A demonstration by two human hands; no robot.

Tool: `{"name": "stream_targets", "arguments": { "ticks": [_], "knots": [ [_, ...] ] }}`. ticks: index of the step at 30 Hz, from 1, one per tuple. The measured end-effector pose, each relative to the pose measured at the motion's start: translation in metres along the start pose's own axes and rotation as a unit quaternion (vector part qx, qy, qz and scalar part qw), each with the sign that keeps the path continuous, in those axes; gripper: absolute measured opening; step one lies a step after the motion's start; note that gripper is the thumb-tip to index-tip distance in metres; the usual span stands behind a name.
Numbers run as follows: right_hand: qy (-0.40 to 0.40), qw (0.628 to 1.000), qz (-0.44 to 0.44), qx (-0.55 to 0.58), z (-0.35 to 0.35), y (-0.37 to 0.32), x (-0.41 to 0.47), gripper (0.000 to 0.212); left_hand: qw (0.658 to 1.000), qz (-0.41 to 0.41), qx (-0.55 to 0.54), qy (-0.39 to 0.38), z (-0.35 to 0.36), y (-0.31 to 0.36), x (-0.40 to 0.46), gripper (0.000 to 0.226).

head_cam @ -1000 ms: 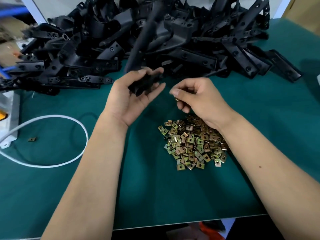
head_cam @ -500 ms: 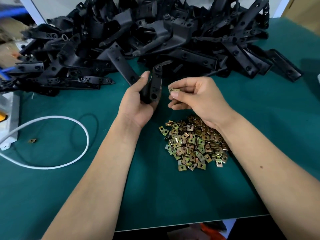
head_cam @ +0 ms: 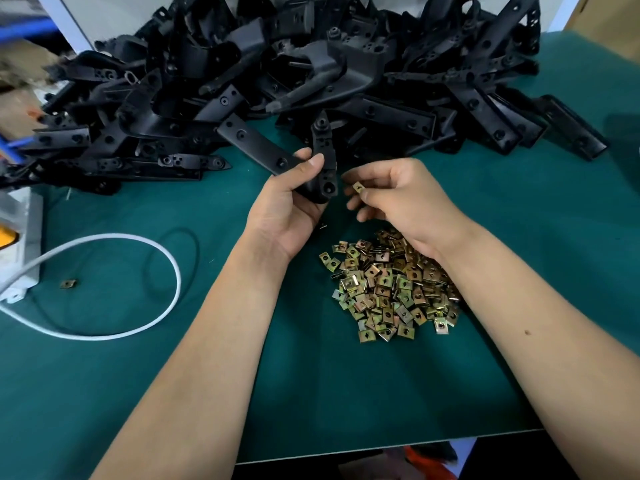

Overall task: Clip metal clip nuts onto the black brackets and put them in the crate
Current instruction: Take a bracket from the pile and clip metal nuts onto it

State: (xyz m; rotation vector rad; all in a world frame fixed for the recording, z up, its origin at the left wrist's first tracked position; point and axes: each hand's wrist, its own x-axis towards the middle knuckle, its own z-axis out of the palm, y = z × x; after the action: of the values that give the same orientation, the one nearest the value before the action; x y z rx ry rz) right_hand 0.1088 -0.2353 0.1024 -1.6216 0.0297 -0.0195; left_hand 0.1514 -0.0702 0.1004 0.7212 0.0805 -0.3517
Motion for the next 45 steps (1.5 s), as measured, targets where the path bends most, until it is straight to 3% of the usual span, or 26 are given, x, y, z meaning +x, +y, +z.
{"name": "stream_targets", "arguments": {
  "ticks": [6, 17, 21, 30, 38, 45],
  "knots": [
    [-0.008, 0.997, -0.014, 0.079, 0.006, -0.002, -0.002, 0.030, 1.000, 0.011, 0.019, -0.009, -0.002, 0.000, 0.001, 0.023],
    [0.045, 0.997, -0.029, 0.054, 0.003, -0.001, -0.002, 0.011, 1.000, 0.017, 0.027, -0.003, -0.002, 0.001, 0.000, 0.019],
    [0.052, 0.997, -0.030, 0.041, 0.002, 0.001, -0.001, 0.016, 1.000, 0.012, 0.022, 0.000, -0.002, 0.001, 0.000, 0.019],
    [0.060, 0.984, -0.010, 0.166, 0.003, -0.003, -0.002, 0.026, 0.999, 0.014, 0.033, -0.011, -0.001, -0.001, 0.000, 0.020],
    [0.108, 0.967, 0.016, 0.231, 0.010, -0.003, -0.004, 0.022, 0.998, 0.018, 0.054, -0.009, 0.002, -0.002, -0.004, 0.024],
    [0.126, 0.967, 0.021, 0.220, 0.013, -0.002, -0.004, 0.021, 0.998, 0.017, 0.066, -0.016, 0.002, -0.005, -0.004, 0.022]
  ]
}}
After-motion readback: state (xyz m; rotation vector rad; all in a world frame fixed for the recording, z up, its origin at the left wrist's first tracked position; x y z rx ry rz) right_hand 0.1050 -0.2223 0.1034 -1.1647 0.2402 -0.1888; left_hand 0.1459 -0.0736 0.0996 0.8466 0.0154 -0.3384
